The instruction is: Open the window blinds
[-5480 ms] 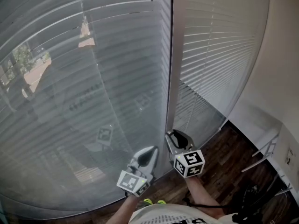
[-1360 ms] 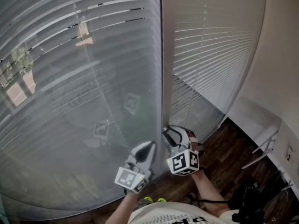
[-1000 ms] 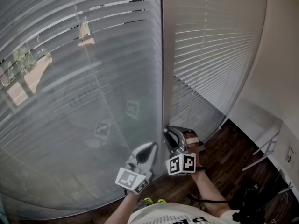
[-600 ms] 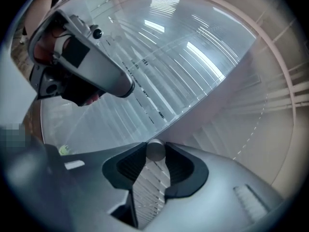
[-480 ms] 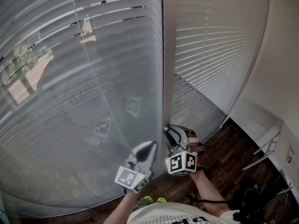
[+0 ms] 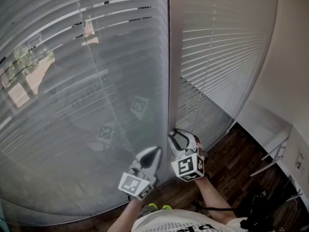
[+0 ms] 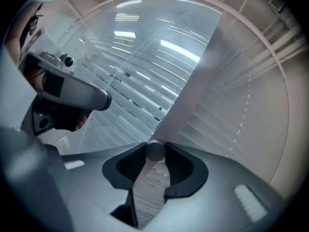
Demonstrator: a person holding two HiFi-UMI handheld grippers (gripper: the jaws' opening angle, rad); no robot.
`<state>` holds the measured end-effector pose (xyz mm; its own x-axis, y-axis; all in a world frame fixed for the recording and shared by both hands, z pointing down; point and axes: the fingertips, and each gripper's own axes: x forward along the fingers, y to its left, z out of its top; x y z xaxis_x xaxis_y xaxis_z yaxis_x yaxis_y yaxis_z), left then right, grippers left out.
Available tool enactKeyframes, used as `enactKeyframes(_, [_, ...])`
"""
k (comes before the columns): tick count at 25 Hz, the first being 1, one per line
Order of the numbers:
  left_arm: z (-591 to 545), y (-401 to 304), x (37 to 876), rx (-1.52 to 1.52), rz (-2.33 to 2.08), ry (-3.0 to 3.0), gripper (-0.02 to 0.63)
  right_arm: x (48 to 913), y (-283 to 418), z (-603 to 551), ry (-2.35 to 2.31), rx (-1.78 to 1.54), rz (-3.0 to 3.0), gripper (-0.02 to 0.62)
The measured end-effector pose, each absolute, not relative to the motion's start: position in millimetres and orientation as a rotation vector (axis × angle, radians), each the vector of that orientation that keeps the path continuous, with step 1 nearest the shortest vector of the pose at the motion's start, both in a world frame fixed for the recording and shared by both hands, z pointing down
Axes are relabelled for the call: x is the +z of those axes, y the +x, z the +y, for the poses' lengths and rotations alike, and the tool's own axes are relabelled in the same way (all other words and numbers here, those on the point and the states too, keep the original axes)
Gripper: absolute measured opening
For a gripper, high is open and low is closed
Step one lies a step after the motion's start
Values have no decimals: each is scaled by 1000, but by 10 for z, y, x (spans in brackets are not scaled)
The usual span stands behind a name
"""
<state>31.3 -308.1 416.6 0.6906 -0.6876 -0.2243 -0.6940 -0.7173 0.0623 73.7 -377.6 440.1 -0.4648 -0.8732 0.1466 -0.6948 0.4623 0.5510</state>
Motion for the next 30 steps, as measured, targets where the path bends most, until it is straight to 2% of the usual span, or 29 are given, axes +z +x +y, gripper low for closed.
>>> enactKeyframes(30, [-3077,313,4146,367,1116,-2866,-8,4392,843,-3841,1502,205,-2781,126])
